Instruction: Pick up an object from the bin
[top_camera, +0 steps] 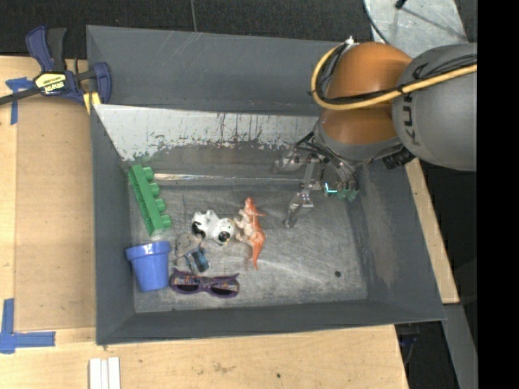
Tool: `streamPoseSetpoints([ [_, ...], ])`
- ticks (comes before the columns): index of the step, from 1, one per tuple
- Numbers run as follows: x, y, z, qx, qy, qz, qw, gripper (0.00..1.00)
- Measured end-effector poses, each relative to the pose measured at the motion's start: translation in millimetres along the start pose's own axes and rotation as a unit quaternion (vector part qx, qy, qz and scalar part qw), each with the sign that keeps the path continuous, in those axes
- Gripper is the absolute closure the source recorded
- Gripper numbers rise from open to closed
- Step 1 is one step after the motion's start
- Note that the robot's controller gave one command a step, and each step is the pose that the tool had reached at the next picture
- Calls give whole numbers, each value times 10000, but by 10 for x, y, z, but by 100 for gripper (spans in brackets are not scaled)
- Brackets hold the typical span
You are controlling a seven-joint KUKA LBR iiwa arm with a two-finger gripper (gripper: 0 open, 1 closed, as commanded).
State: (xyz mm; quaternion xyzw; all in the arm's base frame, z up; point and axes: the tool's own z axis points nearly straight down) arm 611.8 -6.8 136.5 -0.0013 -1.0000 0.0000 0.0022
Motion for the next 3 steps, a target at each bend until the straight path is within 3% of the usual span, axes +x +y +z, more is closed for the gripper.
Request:
streamPoseSetpoints([
  [1,-20,-1,-44,1,-40,0,10000,0],
  [2,-41,19,293,5,-63,-404,9992,0],
  [3,195,456,595,7,-37,-605,9982,0],
])
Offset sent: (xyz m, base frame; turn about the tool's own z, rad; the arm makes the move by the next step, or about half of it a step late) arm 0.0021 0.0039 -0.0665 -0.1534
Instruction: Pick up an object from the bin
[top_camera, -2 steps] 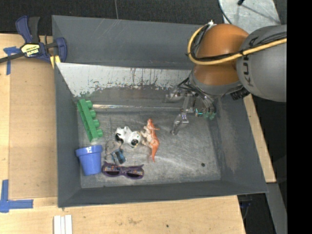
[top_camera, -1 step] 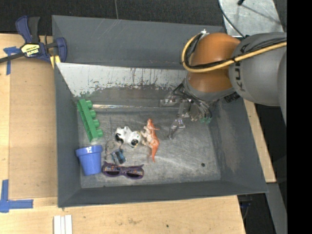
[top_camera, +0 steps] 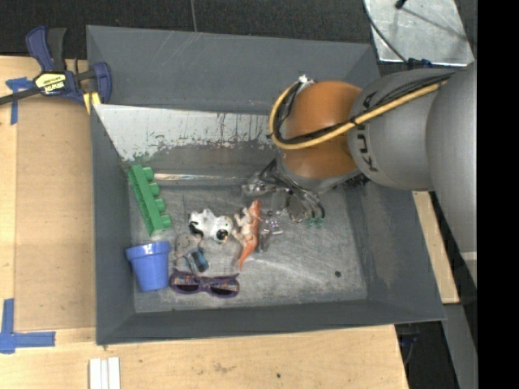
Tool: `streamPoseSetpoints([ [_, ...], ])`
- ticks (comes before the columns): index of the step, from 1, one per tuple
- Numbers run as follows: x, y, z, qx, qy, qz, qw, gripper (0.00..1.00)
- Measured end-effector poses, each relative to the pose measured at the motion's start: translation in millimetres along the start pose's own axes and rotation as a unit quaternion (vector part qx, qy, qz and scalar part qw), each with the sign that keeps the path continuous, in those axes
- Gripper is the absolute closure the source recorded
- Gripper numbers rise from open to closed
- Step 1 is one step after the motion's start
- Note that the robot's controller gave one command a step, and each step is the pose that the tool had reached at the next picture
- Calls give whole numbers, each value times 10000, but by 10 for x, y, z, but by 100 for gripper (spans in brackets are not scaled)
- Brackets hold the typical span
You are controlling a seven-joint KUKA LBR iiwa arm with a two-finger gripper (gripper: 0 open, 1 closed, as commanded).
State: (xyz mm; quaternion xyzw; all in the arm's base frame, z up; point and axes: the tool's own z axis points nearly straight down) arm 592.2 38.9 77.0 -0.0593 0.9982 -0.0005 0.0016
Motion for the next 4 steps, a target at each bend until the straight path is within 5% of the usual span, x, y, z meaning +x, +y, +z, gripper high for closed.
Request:
streamPoseSetpoints([
  [1,130,-99,-17,-22,-124,-479,9988,100],
  [4,132,-106,-16,-18,-121,-470,9988,100],
])
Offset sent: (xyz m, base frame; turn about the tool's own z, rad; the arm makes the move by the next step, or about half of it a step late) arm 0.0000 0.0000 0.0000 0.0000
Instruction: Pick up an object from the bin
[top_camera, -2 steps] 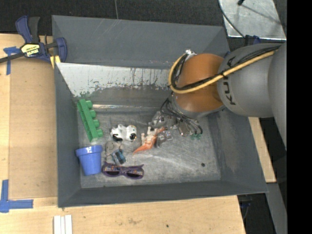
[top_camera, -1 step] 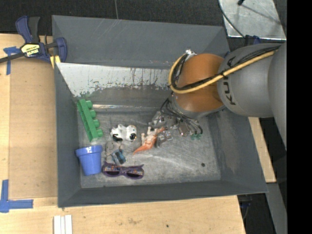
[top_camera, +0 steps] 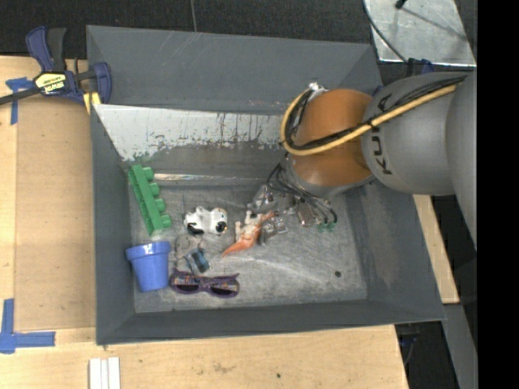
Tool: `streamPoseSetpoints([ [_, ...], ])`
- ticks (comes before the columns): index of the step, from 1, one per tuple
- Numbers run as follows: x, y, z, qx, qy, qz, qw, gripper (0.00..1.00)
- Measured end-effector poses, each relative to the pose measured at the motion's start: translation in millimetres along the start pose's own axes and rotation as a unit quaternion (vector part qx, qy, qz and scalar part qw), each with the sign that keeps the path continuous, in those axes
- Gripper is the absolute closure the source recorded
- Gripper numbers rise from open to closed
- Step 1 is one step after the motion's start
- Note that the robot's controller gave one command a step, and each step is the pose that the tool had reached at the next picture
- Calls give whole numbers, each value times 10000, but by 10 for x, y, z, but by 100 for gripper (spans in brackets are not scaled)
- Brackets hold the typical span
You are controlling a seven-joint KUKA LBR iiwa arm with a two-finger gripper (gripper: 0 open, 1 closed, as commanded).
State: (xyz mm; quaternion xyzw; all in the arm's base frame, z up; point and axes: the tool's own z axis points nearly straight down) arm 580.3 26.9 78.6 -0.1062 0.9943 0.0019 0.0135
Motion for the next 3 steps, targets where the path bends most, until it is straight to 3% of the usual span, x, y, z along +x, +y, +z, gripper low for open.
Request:
streamPoseSetpoints([
  [2,1,-1,1,0,1,3,10000,100],
  [3,23,-35,-325,-1,151,6,9999,100],
])
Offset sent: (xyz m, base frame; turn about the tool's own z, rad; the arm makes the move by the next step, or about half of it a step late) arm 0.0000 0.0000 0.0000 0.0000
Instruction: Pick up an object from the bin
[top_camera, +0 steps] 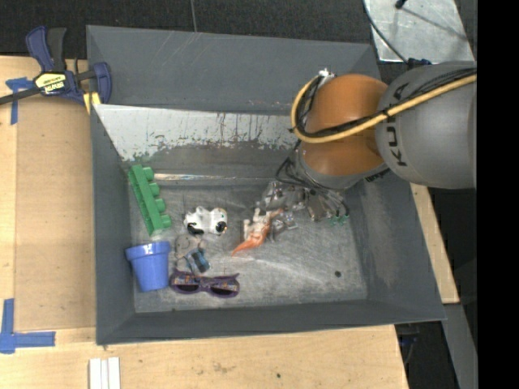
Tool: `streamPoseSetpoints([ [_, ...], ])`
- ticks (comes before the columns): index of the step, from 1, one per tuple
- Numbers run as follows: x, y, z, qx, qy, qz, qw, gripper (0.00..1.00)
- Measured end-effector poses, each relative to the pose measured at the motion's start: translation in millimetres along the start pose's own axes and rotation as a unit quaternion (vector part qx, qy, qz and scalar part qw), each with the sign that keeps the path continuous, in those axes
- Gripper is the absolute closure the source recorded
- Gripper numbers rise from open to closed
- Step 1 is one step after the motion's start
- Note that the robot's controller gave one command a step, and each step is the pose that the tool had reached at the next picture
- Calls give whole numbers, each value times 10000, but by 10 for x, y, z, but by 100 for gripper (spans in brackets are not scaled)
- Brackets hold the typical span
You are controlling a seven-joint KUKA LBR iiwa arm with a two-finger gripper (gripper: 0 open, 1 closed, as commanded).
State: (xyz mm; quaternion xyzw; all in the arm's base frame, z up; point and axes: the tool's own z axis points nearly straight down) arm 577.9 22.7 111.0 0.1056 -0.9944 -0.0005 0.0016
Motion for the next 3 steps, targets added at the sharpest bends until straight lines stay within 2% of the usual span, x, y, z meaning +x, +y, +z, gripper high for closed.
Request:
streamPoseSetpoints([
  [1,-154,18,-184,19,-82,-13,10000,100],
  [2,78,-37,-619,2,8,-8,10000,100],
  [3,-90,153,-1089,13,-31,58,10000,100],
])
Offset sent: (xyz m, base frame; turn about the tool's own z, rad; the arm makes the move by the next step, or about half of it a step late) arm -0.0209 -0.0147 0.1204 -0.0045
